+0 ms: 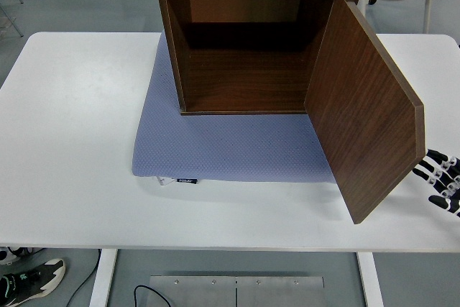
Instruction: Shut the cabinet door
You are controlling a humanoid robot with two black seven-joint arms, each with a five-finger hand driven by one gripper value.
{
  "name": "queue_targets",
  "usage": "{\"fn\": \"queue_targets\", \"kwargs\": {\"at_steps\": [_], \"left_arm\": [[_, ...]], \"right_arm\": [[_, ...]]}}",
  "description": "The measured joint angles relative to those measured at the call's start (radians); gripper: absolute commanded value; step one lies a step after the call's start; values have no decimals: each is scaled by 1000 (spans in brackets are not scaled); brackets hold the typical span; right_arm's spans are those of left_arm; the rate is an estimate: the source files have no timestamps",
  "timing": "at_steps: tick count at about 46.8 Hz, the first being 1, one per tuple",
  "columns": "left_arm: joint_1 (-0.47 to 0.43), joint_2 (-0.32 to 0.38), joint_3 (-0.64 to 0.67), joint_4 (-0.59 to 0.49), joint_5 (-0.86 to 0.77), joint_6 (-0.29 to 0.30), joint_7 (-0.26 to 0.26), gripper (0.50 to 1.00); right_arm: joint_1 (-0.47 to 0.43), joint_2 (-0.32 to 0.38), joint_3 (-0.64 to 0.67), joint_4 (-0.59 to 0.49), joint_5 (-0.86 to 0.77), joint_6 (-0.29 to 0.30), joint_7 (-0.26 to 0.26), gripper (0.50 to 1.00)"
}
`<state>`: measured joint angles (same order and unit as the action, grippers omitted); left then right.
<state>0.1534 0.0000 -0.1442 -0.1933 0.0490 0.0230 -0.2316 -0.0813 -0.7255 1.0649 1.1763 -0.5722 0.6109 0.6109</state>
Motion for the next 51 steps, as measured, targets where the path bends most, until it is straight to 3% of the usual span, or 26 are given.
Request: {"fn": "queue_targets", "kwargs": {"at_steps": [51], "left_arm": [[0, 0, 0, 0, 1, 0, 0, 1000]], "right_arm": [[26, 29, 0, 161, -131, 0, 0, 1000]]}}
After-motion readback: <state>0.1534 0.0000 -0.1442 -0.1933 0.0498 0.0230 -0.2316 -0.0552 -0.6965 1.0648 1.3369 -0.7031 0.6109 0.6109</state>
